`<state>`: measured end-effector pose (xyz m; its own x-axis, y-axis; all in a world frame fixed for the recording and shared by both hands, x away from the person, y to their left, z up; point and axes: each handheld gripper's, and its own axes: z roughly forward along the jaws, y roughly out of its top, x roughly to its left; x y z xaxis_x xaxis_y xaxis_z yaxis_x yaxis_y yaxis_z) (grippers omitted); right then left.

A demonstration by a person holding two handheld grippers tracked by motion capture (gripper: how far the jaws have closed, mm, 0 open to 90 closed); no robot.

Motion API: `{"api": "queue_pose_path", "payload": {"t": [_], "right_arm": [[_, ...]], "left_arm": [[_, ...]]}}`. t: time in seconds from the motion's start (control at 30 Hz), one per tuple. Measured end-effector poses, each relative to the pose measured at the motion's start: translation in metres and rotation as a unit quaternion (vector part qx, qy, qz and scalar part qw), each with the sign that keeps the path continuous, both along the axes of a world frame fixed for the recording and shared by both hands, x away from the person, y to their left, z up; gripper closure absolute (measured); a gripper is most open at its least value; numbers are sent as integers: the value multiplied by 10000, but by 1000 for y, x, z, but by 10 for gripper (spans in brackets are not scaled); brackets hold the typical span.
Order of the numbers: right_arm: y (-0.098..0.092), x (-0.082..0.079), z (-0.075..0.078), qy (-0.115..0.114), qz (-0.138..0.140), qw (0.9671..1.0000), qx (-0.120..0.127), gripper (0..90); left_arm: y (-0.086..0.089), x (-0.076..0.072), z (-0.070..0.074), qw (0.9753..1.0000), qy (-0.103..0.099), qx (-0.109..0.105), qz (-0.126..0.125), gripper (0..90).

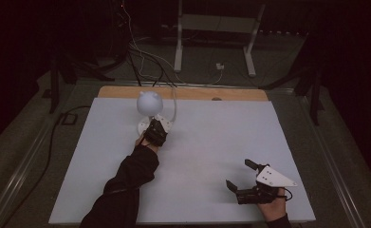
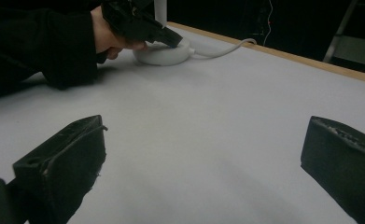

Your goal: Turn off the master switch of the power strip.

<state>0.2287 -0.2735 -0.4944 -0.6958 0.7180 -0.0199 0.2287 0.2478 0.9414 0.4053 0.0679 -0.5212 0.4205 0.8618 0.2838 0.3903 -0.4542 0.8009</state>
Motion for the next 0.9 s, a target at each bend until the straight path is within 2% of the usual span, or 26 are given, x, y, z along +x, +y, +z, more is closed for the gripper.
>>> {"api": "queue_pose_path", "payload": {"t": [0.07,0.1,0.17,0.23,0.3,0.47,0.57,0.73,0.9], "right_arm": [[0,0,0,6,4,10000,4,2],[0,0,0,10,-3,10000,0,2],[-1,1,0,8,-8,10000,16,2],[-2,1,0,18,-26,10000,21,2],[-2,1,0,2,-23,10000,15,2],[-2,0,0,3,-14,10000,13,2],[-2,0,0,-7,-21,10000,32,2],[-2,0,0,-10,-24,10000,33,2],[-2,0,0,-7,-31,10000,33,2]], "left_arm": [[-1,0,1,9999,95,-91,-13,900],[-2,-1,2,9999,121,-60,-44,900],[-7,-4,4,9999,14,-26,-111,900],[-8,-5,8,9998,50,-92,-144,900],[-9,-6,11,9998,-3,-62,-168,900],[-5,-7,19,9994,70,-260,-207,900],[-4,-9,22,9991,97,-272,-318,900],[0,-12,30,9962,255,-558,-615,900],[3,-17,41,9949,253,-552,-806,900]]}}
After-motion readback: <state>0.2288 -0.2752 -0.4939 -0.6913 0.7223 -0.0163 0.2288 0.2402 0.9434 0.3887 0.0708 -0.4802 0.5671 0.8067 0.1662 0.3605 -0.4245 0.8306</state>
